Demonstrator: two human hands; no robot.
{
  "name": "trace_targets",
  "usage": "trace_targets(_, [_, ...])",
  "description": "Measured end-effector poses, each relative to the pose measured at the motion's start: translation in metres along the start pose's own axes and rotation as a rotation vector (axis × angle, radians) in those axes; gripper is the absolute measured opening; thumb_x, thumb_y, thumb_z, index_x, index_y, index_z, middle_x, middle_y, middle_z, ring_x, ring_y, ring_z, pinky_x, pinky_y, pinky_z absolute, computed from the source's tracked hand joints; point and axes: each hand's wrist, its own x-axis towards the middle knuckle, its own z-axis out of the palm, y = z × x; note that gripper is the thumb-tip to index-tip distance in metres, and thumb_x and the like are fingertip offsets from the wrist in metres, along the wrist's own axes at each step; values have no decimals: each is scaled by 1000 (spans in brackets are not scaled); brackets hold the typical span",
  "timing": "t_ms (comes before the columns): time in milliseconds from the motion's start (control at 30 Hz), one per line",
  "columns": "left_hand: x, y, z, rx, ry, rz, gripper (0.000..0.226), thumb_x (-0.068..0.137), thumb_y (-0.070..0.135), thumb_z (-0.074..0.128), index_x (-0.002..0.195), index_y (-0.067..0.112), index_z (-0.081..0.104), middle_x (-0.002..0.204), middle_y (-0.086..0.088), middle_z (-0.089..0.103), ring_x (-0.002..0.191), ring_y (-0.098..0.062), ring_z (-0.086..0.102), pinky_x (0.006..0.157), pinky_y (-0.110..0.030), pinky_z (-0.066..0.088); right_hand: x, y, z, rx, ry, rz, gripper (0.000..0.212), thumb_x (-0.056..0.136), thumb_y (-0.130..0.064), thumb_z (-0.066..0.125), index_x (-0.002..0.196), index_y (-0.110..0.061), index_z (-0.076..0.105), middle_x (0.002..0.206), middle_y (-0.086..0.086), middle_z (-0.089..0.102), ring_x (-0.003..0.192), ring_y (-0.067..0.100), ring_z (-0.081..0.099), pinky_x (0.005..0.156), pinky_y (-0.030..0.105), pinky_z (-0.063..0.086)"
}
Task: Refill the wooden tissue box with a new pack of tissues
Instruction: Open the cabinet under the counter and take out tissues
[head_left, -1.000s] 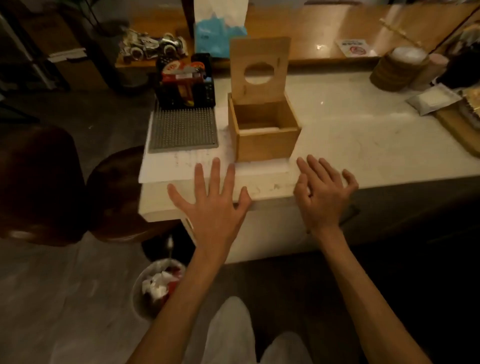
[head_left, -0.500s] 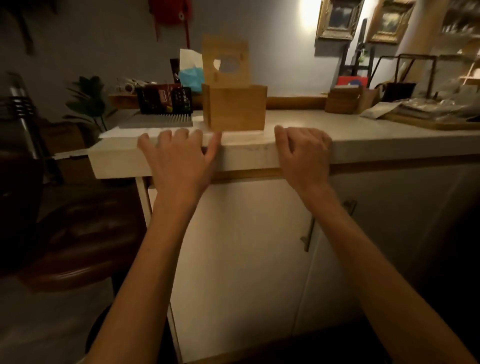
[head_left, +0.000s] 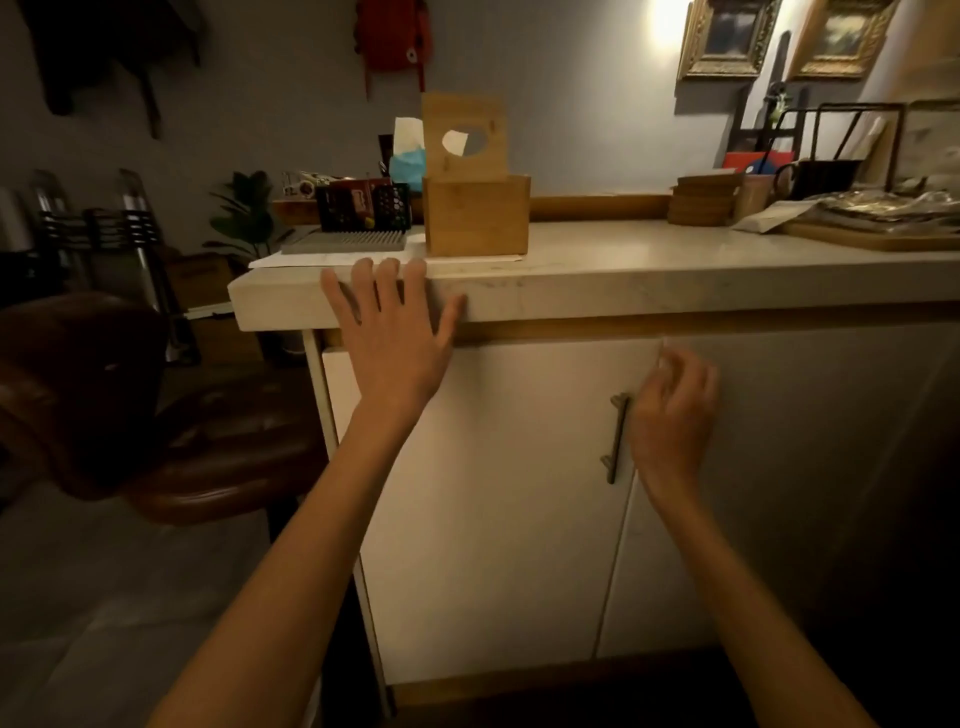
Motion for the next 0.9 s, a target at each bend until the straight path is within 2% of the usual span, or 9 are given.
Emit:
trace_targets(100, [-36,20,8,-174,-38,-34,77,94,51,43,154,16,12,163,-14,3,150,-35,-4,120,-56,0,-38,34,4,155,-347,468,20,102,-25,40,101,-12,56,88,7,53,75,17,51,69,30,39])
trace_targets(167, [-69,39,8,-440,-162,-50,73,95,40,49,154,21,10,163,-9,-9,150,-32,-9,121,-54,5,-43,52,8,273,-493,562,16,101,-18,44,101,-11,58,83,5,53,72,18,50,68,32,41])
trace_targets(267, [-105,62,2,-688,-270,-62,58,97,33,46,149,21,26,159,-9,14,147,-27,15,118,-54,22,-38,66,3,253,-606,569,20,87,3,53,93,-14,59,86,6,56,76,23,54,67,34,44])
trace_targets(467, [-112,94,-31,-591,-210,377,48,102,37,24,145,24,42,151,1,42,147,-17,22,121,-50,7,-80,39,-98,261,-899,429,36,84,13,50,104,-14,64,101,7,67,70,23,68,60,27,51])
trace_targets(500, [-113,98,-38,-605,-209,408,47,102,35,22,136,23,53,139,2,55,139,-16,37,119,-48,16,-87,31,-119,291,-914,392,36,86,12,47,101,-12,68,99,5,72,69,23,70,60,27,52])
trace_targets(567, [-117,104,-53,-710,-172,353,46,100,32,21,105,19,65,103,2,68,102,-17,59,100,-42,36,-93,16,-147,368,-617,279,36,90,8,43,90,-11,74,90,0,76,72,19,71,62,23,53])
trace_targets(633, [-120,106,-64,-775,-119,243,44,98,31,22,82,15,59,79,1,62,76,-18,54,83,-38,37,-97,2,-158,496,-444,237,33,99,-13,40,109,-14,71,108,-5,74,98,11,69,81,21,53])
trace_targets(767, [-128,92,-82,-817,-170,179,51,97,32,25,67,7,58,64,-4,59,62,-18,52,79,-29,34,-107,-11,-152,981,-1060,527,75,95,-59,11,140,-10,48,137,12,58,127,28,55,104,39,47])
trace_targets(900, [-130,50,-113,-804,-296,148,49,96,32,34,67,9,66,73,-1,67,77,-13,61,95,-28,36,-114,-18,-133,1164,-1439,515,83,86,-72,37,133,-7,58,133,19,60,125,34,55,101,41,48])
